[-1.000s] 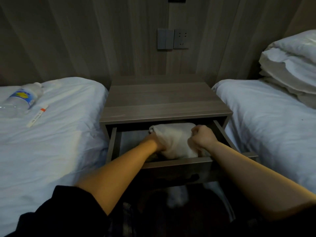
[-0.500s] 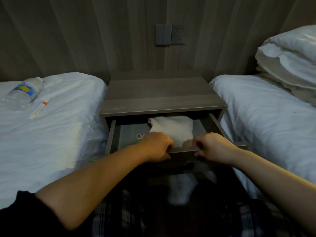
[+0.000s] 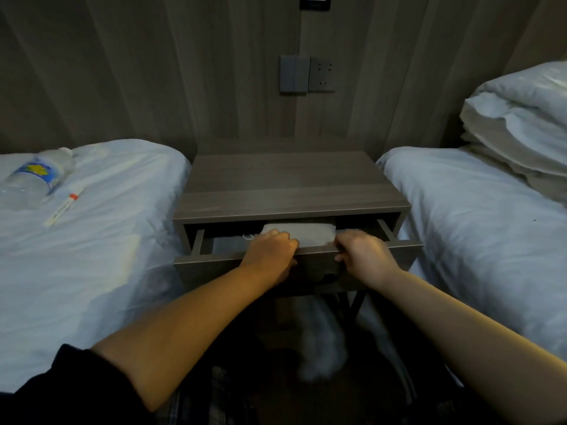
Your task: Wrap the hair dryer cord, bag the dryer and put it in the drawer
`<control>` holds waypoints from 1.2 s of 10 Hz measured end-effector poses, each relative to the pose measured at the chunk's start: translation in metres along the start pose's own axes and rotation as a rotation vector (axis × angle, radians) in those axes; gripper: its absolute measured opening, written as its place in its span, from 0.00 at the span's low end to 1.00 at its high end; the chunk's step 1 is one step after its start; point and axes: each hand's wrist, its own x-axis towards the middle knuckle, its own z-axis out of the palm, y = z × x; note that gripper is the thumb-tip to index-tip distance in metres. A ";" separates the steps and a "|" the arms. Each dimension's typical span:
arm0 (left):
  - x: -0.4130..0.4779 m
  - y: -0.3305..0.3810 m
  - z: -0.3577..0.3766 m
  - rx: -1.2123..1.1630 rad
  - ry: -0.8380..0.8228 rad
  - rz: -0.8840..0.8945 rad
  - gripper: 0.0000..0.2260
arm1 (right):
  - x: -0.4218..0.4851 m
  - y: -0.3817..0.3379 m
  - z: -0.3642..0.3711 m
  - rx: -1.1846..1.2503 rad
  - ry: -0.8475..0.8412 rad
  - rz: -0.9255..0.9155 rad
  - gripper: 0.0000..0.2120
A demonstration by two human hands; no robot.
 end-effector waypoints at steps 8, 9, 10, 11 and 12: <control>0.085 -0.056 0.036 0.086 0.166 -0.110 0.37 | 0.091 0.026 0.027 -0.221 0.121 0.067 0.38; 0.086 -0.056 0.038 0.108 0.183 -0.108 0.36 | 0.092 0.028 0.031 -0.256 0.161 0.060 0.37; 0.086 -0.055 0.038 0.119 0.181 -0.108 0.35 | 0.093 0.022 0.028 -0.249 0.102 0.099 0.37; 0.086 -0.057 0.037 0.096 0.162 -0.107 0.35 | 0.090 0.022 0.021 -0.241 0.016 0.073 0.39; 0.085 -0.057 0.035 0.096 0.091 -0.101 0.35 | 0.085 0.016 -0.009 0.073 -0.063 0.137 0.41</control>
